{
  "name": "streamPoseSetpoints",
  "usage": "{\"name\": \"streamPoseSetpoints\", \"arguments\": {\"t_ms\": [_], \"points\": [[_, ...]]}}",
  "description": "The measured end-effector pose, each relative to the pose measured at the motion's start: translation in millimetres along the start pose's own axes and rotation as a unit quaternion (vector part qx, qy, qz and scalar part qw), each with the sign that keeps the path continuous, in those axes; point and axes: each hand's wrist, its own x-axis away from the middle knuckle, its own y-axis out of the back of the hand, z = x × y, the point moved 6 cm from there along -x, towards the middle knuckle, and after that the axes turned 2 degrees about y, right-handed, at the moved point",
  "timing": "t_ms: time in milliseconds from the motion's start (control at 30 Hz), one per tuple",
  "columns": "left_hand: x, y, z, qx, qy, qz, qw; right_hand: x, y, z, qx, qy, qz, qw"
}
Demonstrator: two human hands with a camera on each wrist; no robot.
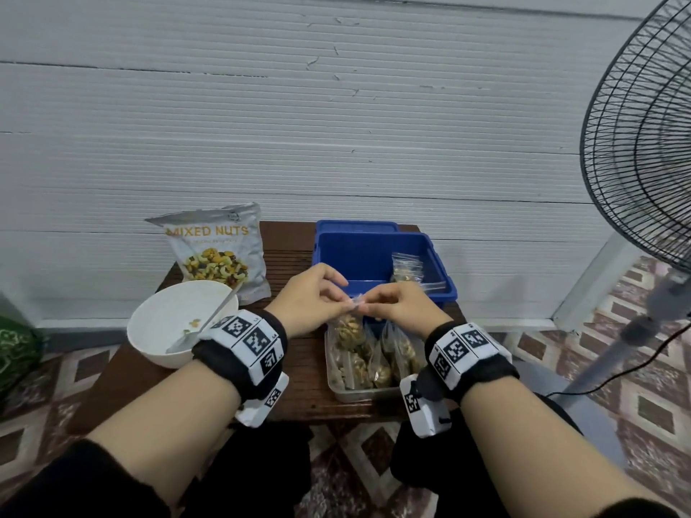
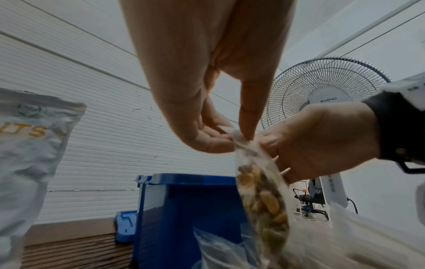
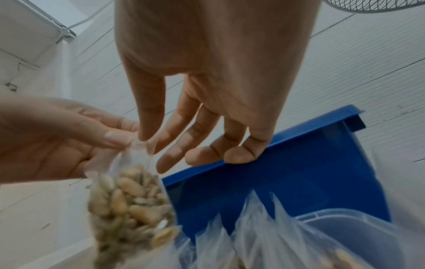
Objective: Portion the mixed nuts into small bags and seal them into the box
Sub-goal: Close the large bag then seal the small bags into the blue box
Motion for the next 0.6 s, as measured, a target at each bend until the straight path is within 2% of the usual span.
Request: {"name": "streamPoseSetpoints", "arguments": {"t_ms": [267, 400, 600], "points": [[-6.4, 0.4, 2.3, 0.009, 0.002, -0.014, 1.0, 0.3, 7.5, -1.8, -0.025, 0.026, -0.039, 0.999], [-8.4, 4.9, 8.5, -0.029, 0.007, -0.013, 0.999, 0.8, 12.9, -0.1, -0.038, 0.033, -0.05, 0.997], [-9.1, 11.0, 4.4, -0.028, -0.042, -0.05, 0.997, 1.4, 16.1, 1.6, -0.075, 0.04, -0.075, 0.994]]}}
